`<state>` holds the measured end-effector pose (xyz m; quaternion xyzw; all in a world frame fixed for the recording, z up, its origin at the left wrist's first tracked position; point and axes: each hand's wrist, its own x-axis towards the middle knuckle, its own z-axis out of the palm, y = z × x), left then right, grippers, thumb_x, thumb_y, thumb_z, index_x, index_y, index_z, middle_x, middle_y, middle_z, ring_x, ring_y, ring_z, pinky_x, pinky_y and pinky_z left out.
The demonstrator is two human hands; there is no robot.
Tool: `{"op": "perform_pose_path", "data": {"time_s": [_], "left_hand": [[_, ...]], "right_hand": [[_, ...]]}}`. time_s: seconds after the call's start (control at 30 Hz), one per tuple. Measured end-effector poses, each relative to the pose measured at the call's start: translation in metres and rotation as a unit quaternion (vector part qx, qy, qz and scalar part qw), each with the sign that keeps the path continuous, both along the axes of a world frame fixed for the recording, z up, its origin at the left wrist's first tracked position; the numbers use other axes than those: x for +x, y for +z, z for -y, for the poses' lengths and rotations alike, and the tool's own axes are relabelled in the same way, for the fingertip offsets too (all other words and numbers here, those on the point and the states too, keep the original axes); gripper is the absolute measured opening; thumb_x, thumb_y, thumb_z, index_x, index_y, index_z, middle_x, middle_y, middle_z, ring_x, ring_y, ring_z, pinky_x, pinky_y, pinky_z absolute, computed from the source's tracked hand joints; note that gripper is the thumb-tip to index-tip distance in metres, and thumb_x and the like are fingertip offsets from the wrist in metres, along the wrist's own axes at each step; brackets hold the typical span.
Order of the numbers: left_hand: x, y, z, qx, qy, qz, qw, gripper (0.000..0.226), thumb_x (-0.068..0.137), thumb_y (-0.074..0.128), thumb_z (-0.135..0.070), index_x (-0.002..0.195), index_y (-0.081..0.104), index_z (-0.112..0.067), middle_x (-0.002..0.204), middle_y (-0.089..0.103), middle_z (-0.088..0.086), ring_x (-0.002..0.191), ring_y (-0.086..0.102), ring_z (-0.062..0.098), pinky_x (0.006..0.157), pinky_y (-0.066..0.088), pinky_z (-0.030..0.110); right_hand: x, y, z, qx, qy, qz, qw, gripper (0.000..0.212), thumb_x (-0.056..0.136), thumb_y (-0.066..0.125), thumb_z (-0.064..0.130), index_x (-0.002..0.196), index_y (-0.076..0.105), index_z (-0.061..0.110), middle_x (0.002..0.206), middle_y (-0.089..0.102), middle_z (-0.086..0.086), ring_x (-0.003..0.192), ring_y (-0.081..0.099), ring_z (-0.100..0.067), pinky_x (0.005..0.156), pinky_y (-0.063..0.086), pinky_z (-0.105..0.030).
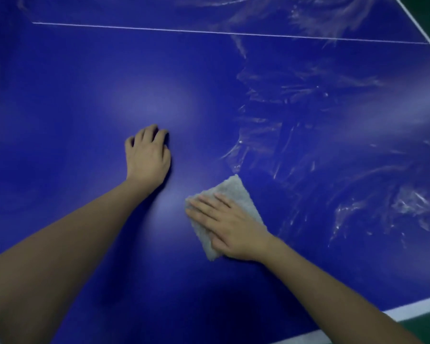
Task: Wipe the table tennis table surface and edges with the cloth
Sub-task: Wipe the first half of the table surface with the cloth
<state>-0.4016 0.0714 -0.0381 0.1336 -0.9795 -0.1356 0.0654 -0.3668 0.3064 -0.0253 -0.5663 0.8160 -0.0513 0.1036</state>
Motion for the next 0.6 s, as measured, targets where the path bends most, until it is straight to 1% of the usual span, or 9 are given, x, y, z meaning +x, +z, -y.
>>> {"op": "perform_pose_path", "data": {"time_s": [0.03,0.1,0.2,0.27,0.33,0.4,0.47,0.53,0.6], "left_hand": [[-0.004,-0.001,-0.001,-0.002,0.001,0.002,1.0,0.036,0.093,0.043,-0.013,0.128,0.05,-0.008,0.139,0.044,0.013,0.128,0.037,0.029,0.101,0.022,0.042],[-0.012,-0.002,-0.002,-0.001,0.009,0.005,1.0,0.037,0.092,0.043,-0.012,0.129,0.05,-0.009,0.139,0.044,0.013,0.129,0.036,0.029,0.104,0.021,0.044],[-0.02,-0.004,-0.005,-0.002,0.023,0.017,1.0,0.039,0.093,0.041,-0.013,0.132,0.048,-0.011,0.143,0.04,0.014,0.134,0.032,0.029,0.108,0.017,0.048],[-0.021,-0.006,-0.006,-0.005,0.023,0.023,0.999,0.04,0.093,0.041,-0.013,0.133,0.047,-0.011,0.145,0.039,0.015,0.136,0.031,0.03,0.109,0.017,0.05],[-0.02,-0.006,-0.006,-0.009,0.028,0.026,0.999,0.041,0.093,0.04,-0.015,0.134,0.047,-0.011,0.145,0.04,0.015,0.136,0.032,0.031,0.108,0.019,0.051],[-0.021,-0.005,-0.007,-0.017,0.037,0.031,0.999,0.044,0.09,0.036,-0.019,0.131,0.05,-0.01,0.142,0.044,0.016,0.132,0.037,0.032,0.106,0.023,0.053],[-0.023,-0.002,-0.009,-0.023,0.04,0.04,0.998,0.046,0.087,0.035,-0.021,0.128,0.053,-0.009,0.139,0.047,0.016,0.129,0.041,0.034,0.102,0.027,0.054],[-0.023,-0.001,-0.01,-0.029,0.042,0.048,0.998,0.046,0.087,0.035,-0.021,0.127,0.053,-0.009,0.138,0.048,0.016,0.127,0.042,0.035,0.101,0.028,0.054],[-0.023,-0.001,-0.009,-0.031,0.044,0.055,0.997,0.047,0.087,0.031,-0.023,0.127,0.053,-0.01,0.138,0.048,0.016,0.127,0.042,0.035,0.101,0.028,0.054]], "right_hand": [[-0.025,0.0,-0.002,-0.011,-0.012,0.002,1.0,0.062,0.078,0.048,0.017,0.139,0.043,0.006,0.146,0.04,-0.012,0.136,0.036,-0.028,0.114,0.018,-0.042],[-0.081,0.001,-0.002,-0.011,-0.147,0.015,0.989,0.059,0.083,0.049,0.011,0.141,0.039,0.003,0.149,0.034,-0.015,0.139,0.03,-0.03,0.116,0.011,-0.037],[-0.146,-0.002,-0.013,-0.023,-0.42,-0.015,0.907,0.055,0.093,0.039,0.015,0.146,0.028,0.005,0.154,0.025,-0.013,0.142,0.021,-0.026,0.117,0.01,-0.037],[-0.141,-0.006,-0.008,-0.013,-0.511,-0.04,0.858,0.055,0.095,0.025,0.021,0.148,0.019,0.007,0.156,0.018,-0.011,0.144,0.014,-0.026,0.118,0.007,-0.04],[-0.105,-0.014,0.002,-0.011,-0.439,-0.07,0.896,0.064,0.088,0.011,0.025,0.149,0.017,0.006,0.157,0.016,-0.013,0.144,0.014,-0.028,0.117,0.006,-0.044],[-0.072,-0.017,0.011,-0.031,-0.256,-0.049,0.965,0.067,0.082,0.02,0.024,0.145,0.029,0.005,0.153,0.028,-0.014,0.141,0.026,-0.029,0.117,0.012,-0.046],[-0.084,-0.015,0.015,-0.032,-0.093,-0.02,0.995,0.064,0.081,0.032,0.024,0.143,0.036,0.008,0.15,0.035,-0.01,0.14,0.028,-0.026,0.117,0.009,-0.043],[-0.135,-0.01,0.018,-0.034,-0.103,0.0,0.994,0.062,0.084,0.038,0.022,0.144,0.034,0.008,0.152,0.031,-0.01,0.142,0.024,-0.025,0.115,-0.002,-0.036],[-0.192,-0.008,0.015,-0.02,-0.263,-0.018,0.965,0.058,0.09,0.04,0.019,0.146,0.029,0.007,0.154,0.027,-0.011,0.142,0.021,-0.025,0.115,0.0,-0.033]]}}
